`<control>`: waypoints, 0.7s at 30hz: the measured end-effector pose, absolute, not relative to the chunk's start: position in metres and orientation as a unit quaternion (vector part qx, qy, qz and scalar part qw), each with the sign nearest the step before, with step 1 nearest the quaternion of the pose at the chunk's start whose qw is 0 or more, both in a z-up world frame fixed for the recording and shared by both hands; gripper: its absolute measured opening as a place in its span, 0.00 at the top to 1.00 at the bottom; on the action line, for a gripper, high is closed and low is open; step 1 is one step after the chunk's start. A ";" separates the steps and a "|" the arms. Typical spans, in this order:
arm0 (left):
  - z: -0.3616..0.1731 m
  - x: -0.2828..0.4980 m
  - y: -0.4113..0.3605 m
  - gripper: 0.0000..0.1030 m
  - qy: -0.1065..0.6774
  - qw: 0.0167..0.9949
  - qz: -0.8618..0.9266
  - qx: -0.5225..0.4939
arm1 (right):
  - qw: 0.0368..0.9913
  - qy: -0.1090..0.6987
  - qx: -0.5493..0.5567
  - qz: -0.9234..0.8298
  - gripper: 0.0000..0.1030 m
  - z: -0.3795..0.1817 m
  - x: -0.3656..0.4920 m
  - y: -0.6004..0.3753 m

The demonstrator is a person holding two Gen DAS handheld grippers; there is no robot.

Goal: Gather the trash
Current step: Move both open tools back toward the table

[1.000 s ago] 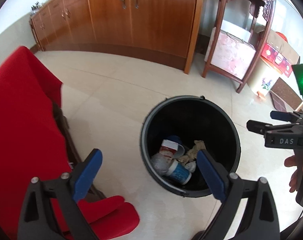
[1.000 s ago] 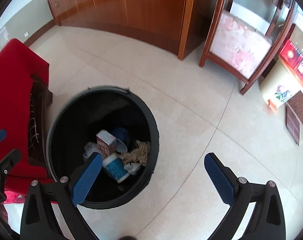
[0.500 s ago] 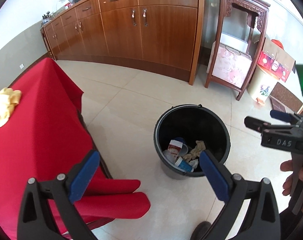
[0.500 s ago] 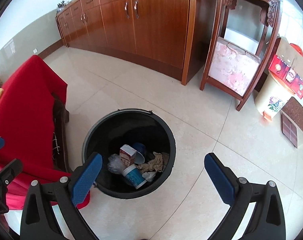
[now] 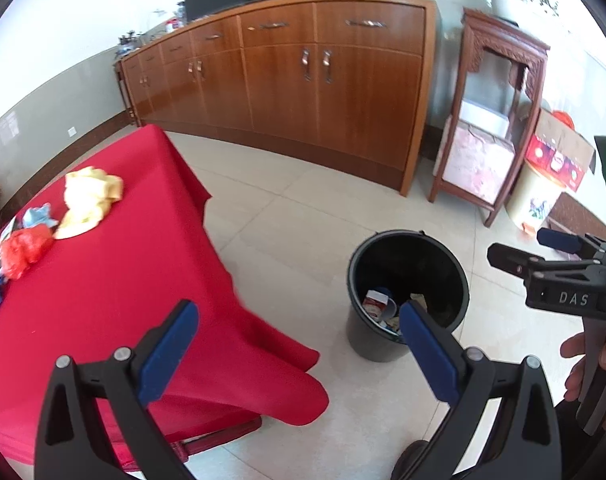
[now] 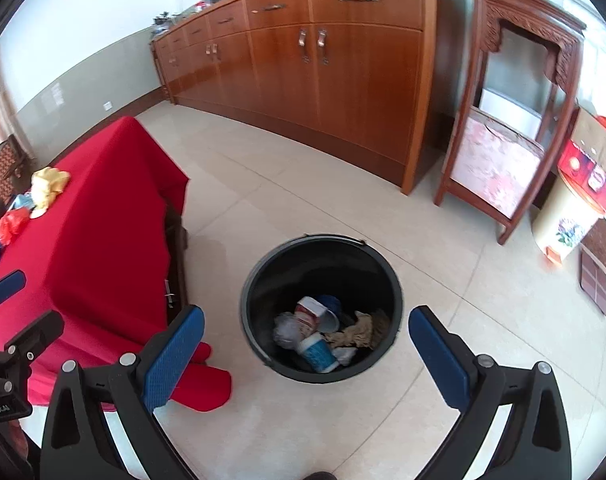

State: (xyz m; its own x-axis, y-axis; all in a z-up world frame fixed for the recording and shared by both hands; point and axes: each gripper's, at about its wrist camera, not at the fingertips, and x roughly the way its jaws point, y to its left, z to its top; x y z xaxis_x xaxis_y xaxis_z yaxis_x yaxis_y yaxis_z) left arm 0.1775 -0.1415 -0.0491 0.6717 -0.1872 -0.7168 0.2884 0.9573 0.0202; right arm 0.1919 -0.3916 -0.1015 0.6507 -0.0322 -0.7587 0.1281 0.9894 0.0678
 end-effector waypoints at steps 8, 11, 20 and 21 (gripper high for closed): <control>-0.041 0.168 -0.086 0.02 0.369 0.925 -0.089 0.036 | 0.918 0.396 0.034 -0.005 0.00 -0.076 0.197 -0.334; -0.038 0.165 -0.068 0.02 0.363 0.928 -0.072 0.032 | 0.920 0.391 0.022 0.012 0.00 -0.071 0.200 -0.310; -0.028 0.151 -0.008 0.02 0.345 0.938 -0.031 -0.005 | 0.923 0.378 0.006 0.076 0.00 -0.056 0.208 -0.248; -0.027 0.149 -0.002 0.02 0.343 0.939 -0.025 -0.009 | 0.923 0.377 0.002 0.081 0.00 -0.054 0.209 -0.243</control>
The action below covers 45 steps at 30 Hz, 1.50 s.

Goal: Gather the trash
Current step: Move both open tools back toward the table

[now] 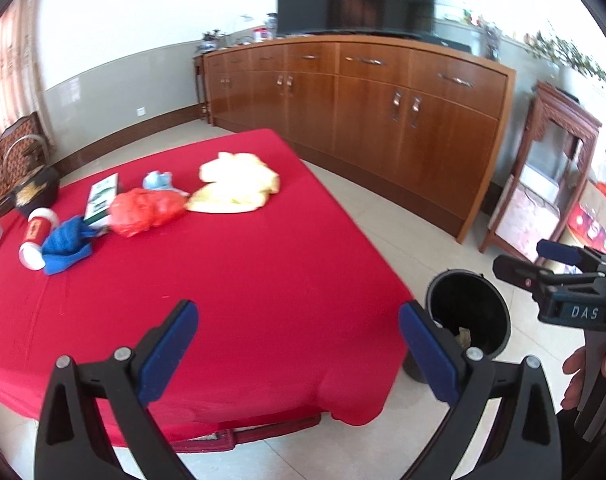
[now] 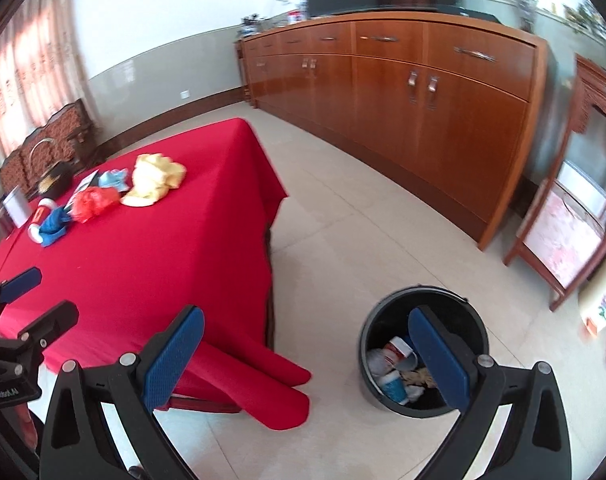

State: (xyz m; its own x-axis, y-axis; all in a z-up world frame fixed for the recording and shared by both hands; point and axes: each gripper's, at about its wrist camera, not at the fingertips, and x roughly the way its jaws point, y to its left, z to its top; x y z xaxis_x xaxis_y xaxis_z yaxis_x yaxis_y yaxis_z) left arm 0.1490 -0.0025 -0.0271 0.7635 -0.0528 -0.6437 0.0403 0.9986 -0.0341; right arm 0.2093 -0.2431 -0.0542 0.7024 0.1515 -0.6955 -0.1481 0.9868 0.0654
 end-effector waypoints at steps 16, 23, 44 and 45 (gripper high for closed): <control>-0.023 0.125 0.107 0.02 0.323 0.941 0.089 -0.039 | 0.929 0.329 -0.026 0.166 0.00 -0.029 0.222 -0.141; -0.030 0.123 0.157 0.02 0.325 0.935 0.129 -0.051 | 0.921 0.339 -0.051 0.183 0.00 -0.029 0.239 -0.087; -0.054 0.192 0.248 0.11 0.346 0.921 0.161 -0.072 | 0.906 0.359 -0.101 0.199 0.00 -0.047 0.325 0.001; -0.054 0.195 0.248 0.11 0.347 0.921 0.161 -0.071 | 0.907 0.359 -0.103 0.196 0.00 -0.049 0.332 0.003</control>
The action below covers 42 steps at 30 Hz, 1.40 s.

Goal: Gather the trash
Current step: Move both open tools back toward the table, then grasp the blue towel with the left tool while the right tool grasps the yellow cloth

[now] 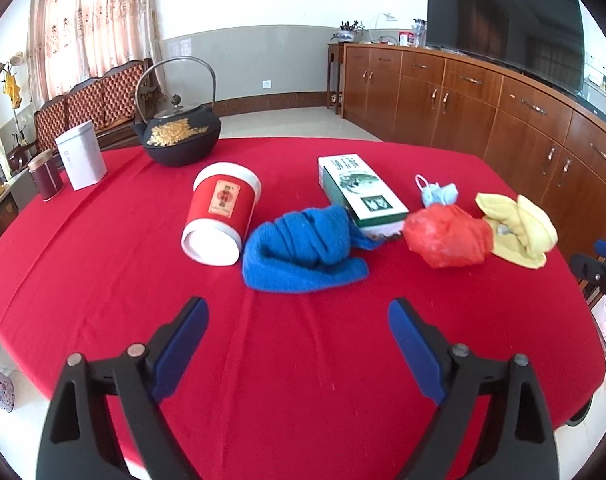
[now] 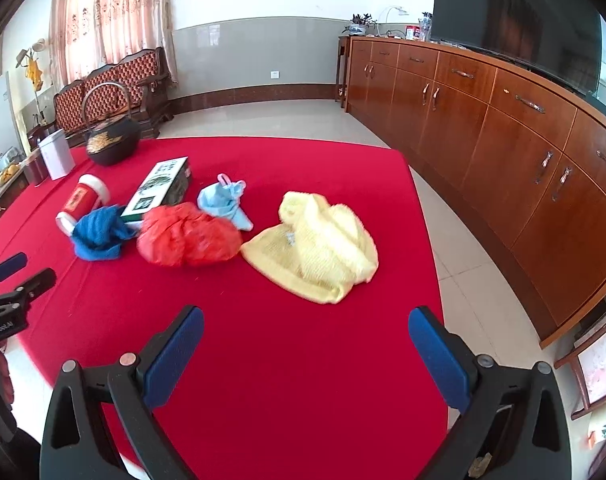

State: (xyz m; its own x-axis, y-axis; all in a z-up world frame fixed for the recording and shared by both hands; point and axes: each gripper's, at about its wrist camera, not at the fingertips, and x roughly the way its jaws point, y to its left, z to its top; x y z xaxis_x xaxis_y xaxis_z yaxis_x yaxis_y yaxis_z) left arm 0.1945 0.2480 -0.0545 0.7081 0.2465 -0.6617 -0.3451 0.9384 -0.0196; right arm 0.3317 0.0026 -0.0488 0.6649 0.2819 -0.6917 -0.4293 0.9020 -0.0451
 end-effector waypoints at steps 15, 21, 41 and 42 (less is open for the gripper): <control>-0.080 0.248 0.256 0.15 0.378 0.910 0.152 -0.079 | 0.892 0.399 -0.098 0.187 0.13 -0.085 0.413 0.020; -0.088 0.268 0.255 0.18 0.407 0.897 0.151 -0.087 | 0.886 0.413 -0.091 0.193 0.26 -0.097 0.429 0.024; -0.073 0.233 0.248 0.91 0.374 0.910 0.135 -0.117 | 0.892 0.398 -0.073 0.202 0.75 -0.084 0.410 -0.002; -0.072 0.231 0.249 0.91 0.374 0.910 0.135 -0.118 | 0.892 0.397 -0.073 0.202 0.75 -0.083 0.408 -0.003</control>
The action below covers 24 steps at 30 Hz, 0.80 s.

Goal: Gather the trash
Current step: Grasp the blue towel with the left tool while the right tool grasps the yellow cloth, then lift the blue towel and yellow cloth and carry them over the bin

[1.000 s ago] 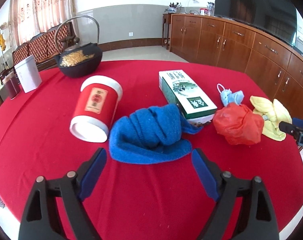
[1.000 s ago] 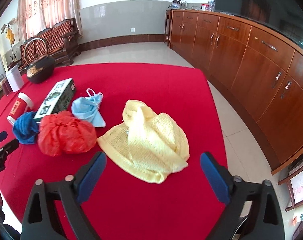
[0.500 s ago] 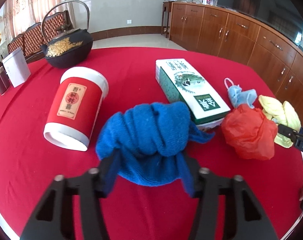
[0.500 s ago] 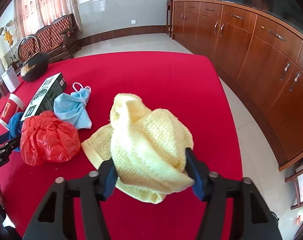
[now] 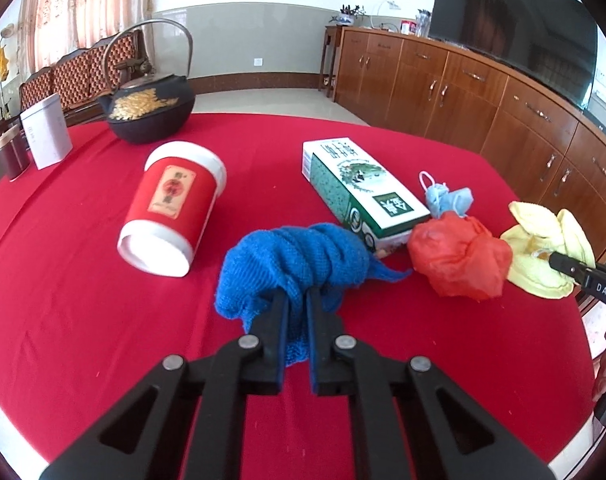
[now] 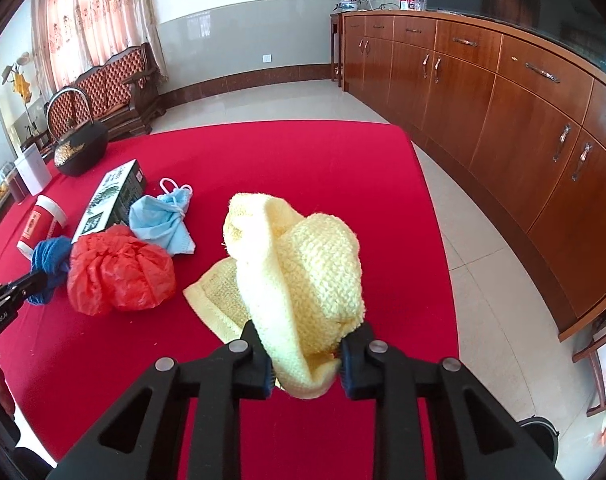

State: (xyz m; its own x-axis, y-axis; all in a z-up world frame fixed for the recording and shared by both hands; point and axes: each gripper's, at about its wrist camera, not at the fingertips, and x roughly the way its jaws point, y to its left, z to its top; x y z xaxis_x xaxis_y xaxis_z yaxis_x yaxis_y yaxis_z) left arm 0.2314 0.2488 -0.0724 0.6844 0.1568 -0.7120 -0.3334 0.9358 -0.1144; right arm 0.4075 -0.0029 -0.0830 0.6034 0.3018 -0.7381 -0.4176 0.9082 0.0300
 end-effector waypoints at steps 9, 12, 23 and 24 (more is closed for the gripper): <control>-0.042 0.202 0.233 0.92 0.349 0.923 0.123 -0.103 | 0.904 0.372 -0.053 0.202 0.76 -0.051 0.374 -0.025; -0.032 0.194 0.224 0.94 0.341 0.928 0.113 -0.100 | 0.909 0.362 -0.048 0.199 0.76 -0.038 0.360 -0.035; -0.026 0.175 0.206 0.94 0.336 0.933 0.095 -0.088 | 0.921 0.338 -0.046 0.189 0.76 -0.004 0.303 -0.074; -0.031 0.175 0.206 0.94 0.345 0.930 0.097 -0.084 | 0.921 0.337 -0.047 0.189 0.76 -0.003 0.299 -0.076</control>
